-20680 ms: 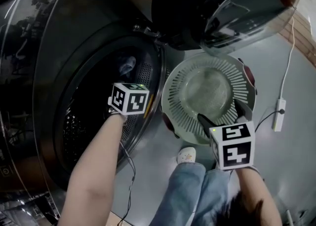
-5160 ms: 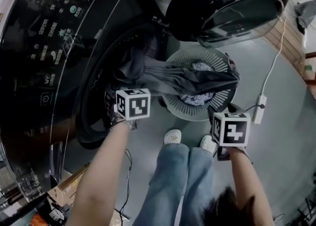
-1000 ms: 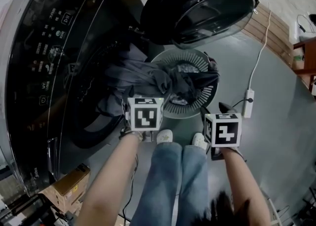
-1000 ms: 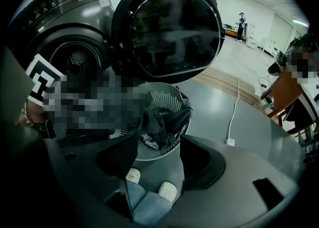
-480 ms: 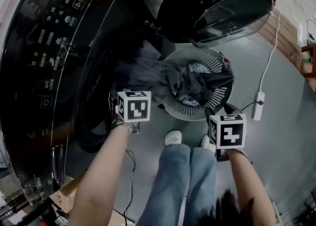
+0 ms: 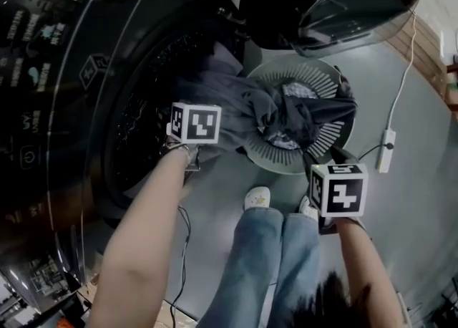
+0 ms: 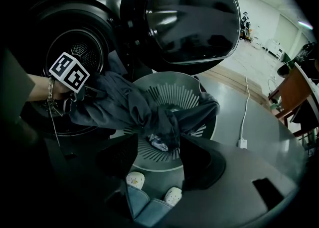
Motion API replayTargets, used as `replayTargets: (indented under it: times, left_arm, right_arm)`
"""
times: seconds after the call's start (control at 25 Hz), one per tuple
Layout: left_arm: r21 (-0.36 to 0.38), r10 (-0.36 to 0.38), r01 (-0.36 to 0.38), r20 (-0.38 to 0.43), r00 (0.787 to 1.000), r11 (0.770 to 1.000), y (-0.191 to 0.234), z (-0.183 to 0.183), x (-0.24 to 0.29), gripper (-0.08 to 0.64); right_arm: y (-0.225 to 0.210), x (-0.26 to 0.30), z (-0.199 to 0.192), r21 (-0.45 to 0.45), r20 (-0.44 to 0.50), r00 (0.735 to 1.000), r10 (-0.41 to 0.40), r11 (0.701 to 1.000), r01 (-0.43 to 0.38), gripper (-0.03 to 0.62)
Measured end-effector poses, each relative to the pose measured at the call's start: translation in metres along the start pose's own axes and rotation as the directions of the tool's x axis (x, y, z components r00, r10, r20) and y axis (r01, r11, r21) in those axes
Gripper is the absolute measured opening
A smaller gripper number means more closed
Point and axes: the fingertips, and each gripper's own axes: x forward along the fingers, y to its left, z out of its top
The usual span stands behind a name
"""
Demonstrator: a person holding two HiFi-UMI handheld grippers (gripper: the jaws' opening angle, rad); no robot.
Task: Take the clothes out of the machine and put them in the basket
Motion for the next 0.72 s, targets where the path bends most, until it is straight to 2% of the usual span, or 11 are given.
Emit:
replayTargets:
  times: [0.12, 0.36, 0.52, 0.64, 0.72]
  left_arm:
    - [0.02, -0.022, 0.022, -0.007, 1.0, 1.0, 0.0, 0.003, 0.016, 0.554]
    - [0.013, -0.087, 0.088, -0.044, 0.995, 0.996, -0.016, 0.001, 0.032, 0.549]
    - [0.022, -0.134, 0.137, -0.097, 0.986, 0.99, -0.023, 0.001, 0.033, 0.457]
    - [0.055, -0.148, 0.156, -0.122, 0.981, 0.986, -0.026, 0.002, 0.031, 0.428]
    - [0.074, -0.133, 0.144, -0.129, 0.983, 0.987, -0.026, 0.003, 0.027, 0.41]
  right_arm:
    - [0.001, 0.009, -0.004, 0.008, -0.001, 1.0, 0.002, 1.0, -0.002, 0.265]
    - [0.004, 0.02, -0.01, -0.009, -0.014, 1.0, -0.004, 1.0, 0.004, 0.265]
    - [0.006, 0.02, -0.007, -0.011, -0.018, 1.0, 0.003, 1.0, -0.003, 0.265]
    - [0.005, 0.019, -0.004, 0.004, -0.015, 1.0, -0.003, 1.0, 0.003, 0.264]
    - [0.007, 0.016, -0.001, 0.013, -0.001, 1.0, -0.001, 1.0, 0.001, 0.259]
